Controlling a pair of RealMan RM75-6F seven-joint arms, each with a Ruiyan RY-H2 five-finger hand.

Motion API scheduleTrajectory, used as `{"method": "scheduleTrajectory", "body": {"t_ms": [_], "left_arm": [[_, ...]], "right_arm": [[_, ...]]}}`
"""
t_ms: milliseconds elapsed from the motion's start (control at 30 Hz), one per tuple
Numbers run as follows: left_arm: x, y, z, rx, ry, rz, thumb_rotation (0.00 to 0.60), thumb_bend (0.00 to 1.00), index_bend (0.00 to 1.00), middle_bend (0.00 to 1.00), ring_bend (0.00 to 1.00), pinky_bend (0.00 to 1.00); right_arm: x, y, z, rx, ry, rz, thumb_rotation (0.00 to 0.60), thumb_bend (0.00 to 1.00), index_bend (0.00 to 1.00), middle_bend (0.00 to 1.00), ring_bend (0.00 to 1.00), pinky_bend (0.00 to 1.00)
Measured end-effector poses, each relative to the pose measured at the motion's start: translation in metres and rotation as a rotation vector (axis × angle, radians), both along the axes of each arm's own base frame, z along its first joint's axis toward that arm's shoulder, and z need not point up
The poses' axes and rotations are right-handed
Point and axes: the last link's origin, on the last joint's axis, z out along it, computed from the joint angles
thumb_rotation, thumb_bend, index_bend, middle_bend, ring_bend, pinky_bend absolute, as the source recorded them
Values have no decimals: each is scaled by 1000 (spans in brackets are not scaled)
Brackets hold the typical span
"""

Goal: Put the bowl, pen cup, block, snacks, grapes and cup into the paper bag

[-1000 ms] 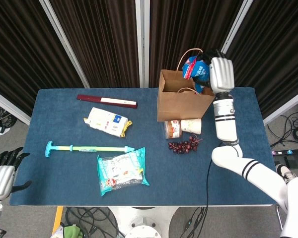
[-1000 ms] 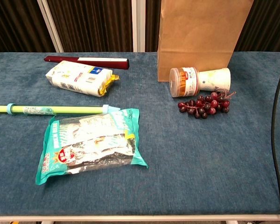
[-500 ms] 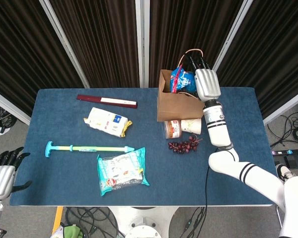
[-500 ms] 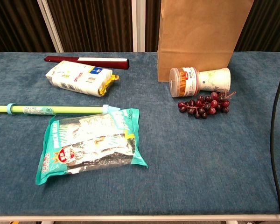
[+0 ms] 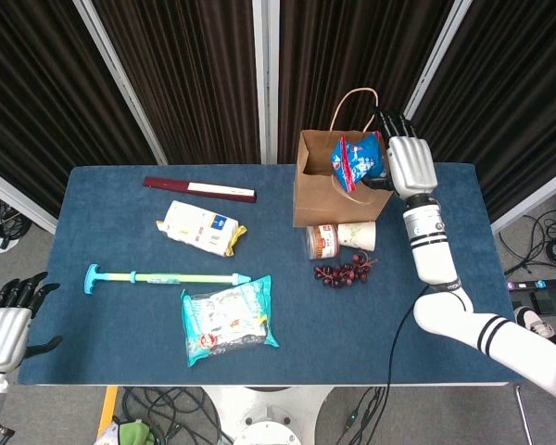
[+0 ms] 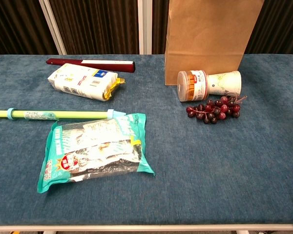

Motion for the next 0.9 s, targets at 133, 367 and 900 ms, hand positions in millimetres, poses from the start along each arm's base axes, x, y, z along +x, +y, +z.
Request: {"method": "scheduleTrajectory", "body": {"t_ms": [133,367,900], "left_arm": [[0,-1,1,1,3,4,600,4,267,198,152,112],[3,0,2,3,7,-3,600,4,267,198,152,112],[-2,-3,4,13,5,13,600,4,267,198,152,112]], "right_arm": [[-9,-1,1,25,0,-37,600,0,0,29,0,88],[-9,2,12,22,-23,-27,600,0,0,2,0,53],[15,3,21,32,-163,21,600,0,0,0,0,27]]}}
